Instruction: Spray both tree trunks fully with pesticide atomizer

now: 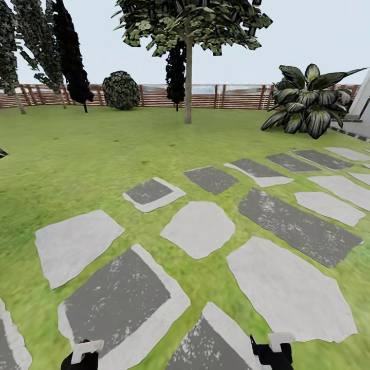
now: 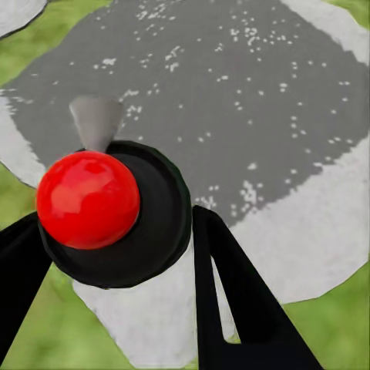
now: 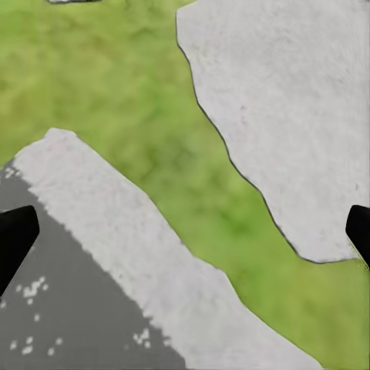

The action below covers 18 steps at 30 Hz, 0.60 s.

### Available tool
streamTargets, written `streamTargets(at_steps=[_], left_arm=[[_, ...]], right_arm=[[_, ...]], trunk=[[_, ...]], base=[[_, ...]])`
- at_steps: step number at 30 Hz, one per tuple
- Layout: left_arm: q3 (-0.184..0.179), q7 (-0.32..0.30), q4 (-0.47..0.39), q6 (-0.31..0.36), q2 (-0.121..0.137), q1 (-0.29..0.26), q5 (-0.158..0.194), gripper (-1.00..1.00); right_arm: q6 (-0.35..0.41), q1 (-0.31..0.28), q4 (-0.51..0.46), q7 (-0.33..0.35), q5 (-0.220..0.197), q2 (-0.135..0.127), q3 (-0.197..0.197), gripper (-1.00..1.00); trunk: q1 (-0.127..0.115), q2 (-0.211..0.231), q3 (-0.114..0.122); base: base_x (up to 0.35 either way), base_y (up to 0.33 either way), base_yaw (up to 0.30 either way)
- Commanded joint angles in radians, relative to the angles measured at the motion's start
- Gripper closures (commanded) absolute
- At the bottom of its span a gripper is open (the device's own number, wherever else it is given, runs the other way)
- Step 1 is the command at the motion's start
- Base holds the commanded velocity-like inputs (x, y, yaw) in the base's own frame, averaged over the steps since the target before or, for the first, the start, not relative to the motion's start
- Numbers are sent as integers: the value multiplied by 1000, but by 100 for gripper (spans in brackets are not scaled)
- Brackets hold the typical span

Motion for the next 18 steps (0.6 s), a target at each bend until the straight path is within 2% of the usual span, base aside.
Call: streamTargets(at_steps=[1,18], left_arm=[[-1,0,0,-3,0,-1,6,100],[-1,0,0,-3,0,-1,6,100]], right_arm=[[-3,-1,1,-3,6,0,0,-100],[-2,-1,1,-2,6,0,0,-100]], trunk=[[0,0,-1],[0,0,-1]], base=[[339,0,0],[339,0,0]])
